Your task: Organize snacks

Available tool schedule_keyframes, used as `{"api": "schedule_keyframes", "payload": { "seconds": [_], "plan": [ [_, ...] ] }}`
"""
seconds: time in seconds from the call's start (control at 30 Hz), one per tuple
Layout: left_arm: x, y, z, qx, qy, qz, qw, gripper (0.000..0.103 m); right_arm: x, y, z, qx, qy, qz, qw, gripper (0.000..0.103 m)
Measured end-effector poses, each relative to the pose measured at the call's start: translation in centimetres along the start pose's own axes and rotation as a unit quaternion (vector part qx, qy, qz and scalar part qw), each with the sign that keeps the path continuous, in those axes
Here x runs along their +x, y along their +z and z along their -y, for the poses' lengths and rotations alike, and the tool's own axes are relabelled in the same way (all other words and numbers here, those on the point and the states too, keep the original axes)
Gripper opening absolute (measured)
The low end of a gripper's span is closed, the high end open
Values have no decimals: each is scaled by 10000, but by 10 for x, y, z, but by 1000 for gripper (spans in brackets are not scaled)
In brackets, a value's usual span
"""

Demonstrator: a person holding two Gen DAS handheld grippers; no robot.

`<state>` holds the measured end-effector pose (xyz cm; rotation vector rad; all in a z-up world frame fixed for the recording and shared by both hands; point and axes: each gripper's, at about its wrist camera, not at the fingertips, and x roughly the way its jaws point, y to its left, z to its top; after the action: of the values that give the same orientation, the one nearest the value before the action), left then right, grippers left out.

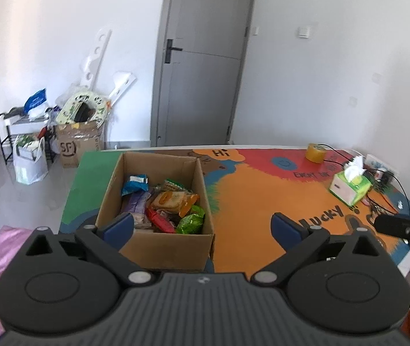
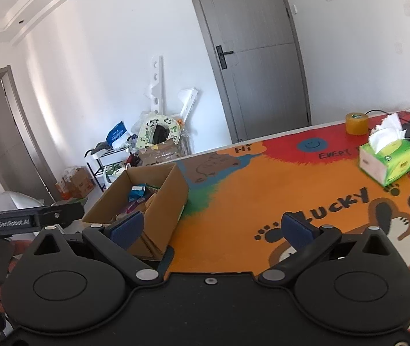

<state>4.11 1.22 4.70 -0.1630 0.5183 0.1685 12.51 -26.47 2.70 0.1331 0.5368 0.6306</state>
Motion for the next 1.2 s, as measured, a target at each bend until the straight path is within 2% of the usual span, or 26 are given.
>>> {"api": "schedule_keyframes", "payload": {
  "seconds": [0.27,0.43,0.73,1.2],
  "plan": [
    [-15,-7,0,220,-24,69,9997,102,-17,-8,1,-43,-89,10,10000,103],
    [-19,-17,-5,271,8,44,9996,102,-19,-17,-10,-84,-49,-12,10000,103],
    [-18,-27,-4,348,13,-84,9994,102,-20,-25,-37,-512,-70,-106,9986,103],
    [-12,-32,-1,379,37,-230,9990,102,-15,-30,-33,-418,-130,-264,9987,103]
  ]
}}
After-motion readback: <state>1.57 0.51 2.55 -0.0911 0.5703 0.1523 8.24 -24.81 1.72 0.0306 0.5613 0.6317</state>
